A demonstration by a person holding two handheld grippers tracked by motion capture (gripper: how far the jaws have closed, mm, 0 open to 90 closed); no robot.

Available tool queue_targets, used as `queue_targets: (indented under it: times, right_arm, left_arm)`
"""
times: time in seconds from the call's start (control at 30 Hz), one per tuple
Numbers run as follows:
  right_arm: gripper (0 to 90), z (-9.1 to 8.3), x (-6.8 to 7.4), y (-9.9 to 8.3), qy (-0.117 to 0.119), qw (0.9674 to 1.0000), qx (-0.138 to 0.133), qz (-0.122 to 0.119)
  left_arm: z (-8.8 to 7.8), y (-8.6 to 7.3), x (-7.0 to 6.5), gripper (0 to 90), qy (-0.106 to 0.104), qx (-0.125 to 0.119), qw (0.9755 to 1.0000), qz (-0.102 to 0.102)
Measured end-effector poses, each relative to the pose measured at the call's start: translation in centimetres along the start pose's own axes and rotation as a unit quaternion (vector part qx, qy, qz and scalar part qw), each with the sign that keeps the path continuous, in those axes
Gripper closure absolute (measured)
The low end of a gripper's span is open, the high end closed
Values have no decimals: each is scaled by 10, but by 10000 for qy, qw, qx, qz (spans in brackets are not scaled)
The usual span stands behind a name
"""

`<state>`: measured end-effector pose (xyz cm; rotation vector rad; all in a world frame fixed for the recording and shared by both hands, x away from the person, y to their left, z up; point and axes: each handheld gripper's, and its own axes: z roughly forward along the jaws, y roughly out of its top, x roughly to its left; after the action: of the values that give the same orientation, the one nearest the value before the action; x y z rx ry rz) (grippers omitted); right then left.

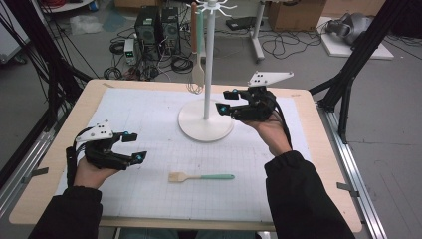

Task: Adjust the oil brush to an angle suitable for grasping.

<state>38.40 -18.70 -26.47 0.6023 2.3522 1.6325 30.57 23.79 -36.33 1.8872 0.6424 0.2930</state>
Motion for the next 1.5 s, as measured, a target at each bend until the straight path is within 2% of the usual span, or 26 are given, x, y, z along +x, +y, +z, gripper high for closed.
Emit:
queue_targets:
  times: [0.17,0.43,0.67,0.7,1.0,1.27,1.5]
  right_arm:
    - [424,0,5,-14,19,9999,150,-74]
    - [397,6,7,-34,133,9994,306,-28]
    - [368,13,13,-46,158,9985,498,-150]
    - [368,14,14,-48,179,9980,569,-214]
    - [361,24,21,-65,404,9953,835,-284]
    - [350,31,25,-77,493,9932,1018,-272]
    - [344,37,32,-88,582,9906,1174,-383]
  left_arm:
    - [1,-1,-1,230,3,10,10000,5]
    - [2,-1,0,230,7,24,10000,13]
    - [2,-2,0,228,1,41,10000,32]
    - [2,-2,-1,228,-1,41,10000,17]
    - [3,-2,-1,228,-25,27,10000,8]
    - [3,-3,-1,228,-19,22,10000,17]
    - [3,-3,-1,227,-22,24,10000,40]
